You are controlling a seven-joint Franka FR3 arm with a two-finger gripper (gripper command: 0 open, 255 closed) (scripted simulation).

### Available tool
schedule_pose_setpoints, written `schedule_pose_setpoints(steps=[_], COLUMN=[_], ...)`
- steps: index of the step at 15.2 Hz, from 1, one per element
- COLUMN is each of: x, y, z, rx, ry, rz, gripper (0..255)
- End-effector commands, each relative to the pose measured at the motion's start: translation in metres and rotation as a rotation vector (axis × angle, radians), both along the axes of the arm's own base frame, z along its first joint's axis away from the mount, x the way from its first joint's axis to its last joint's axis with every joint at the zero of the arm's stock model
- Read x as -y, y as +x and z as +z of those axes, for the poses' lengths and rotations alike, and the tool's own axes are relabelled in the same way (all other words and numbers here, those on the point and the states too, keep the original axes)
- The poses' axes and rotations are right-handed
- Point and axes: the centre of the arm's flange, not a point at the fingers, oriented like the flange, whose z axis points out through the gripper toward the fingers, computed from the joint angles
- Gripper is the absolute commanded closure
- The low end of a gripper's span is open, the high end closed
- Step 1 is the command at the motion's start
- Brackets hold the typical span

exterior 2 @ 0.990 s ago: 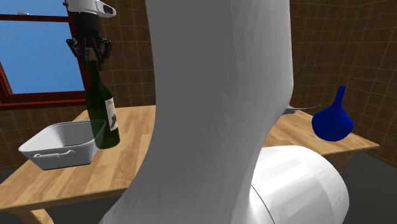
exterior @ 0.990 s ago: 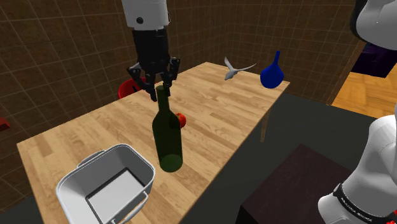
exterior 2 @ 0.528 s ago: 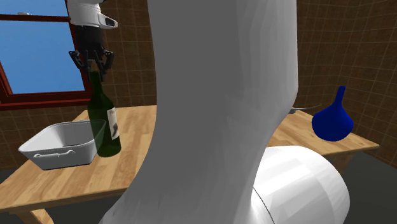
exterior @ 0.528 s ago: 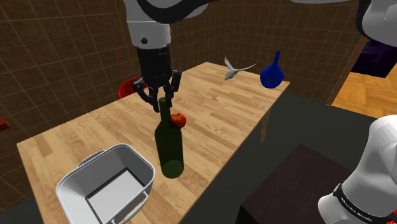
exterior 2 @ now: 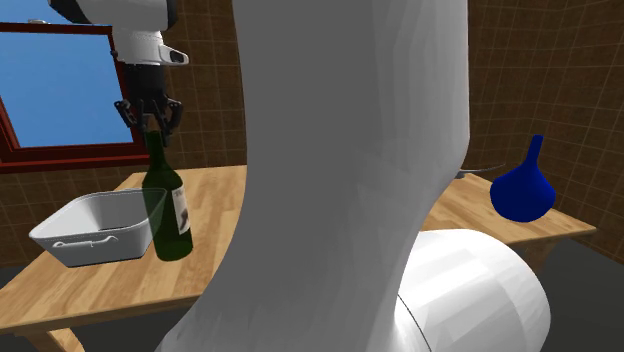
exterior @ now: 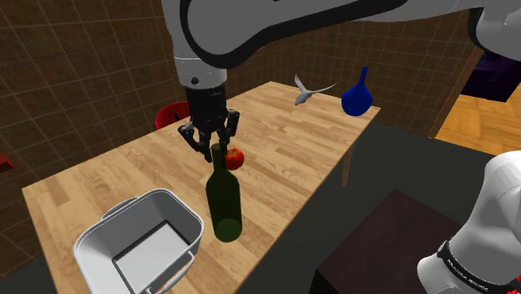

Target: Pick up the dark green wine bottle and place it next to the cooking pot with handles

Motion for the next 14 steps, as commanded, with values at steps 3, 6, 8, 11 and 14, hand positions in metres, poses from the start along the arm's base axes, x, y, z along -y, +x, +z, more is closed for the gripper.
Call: schedule_pose_setpoints(steps=[3, 6, 8, 11, 14], x=[-0.001, -0.001, -0.001, -0.001, -0.001], y=[0.0, 0.0, 0.0, 0.0, 0.0], z=[-0.021, -0.03, -0.03, -0.03, -0.03], rx=[0.001, 0.001, 0.001, 0.001, 0.001], ry=[0.001, 0.001, 0.001, 0.001, 0.001], rz=[0.0, 0.0, 0.0, 0.0, 0.0], gripper=[255, 255, 255, 255, 0])
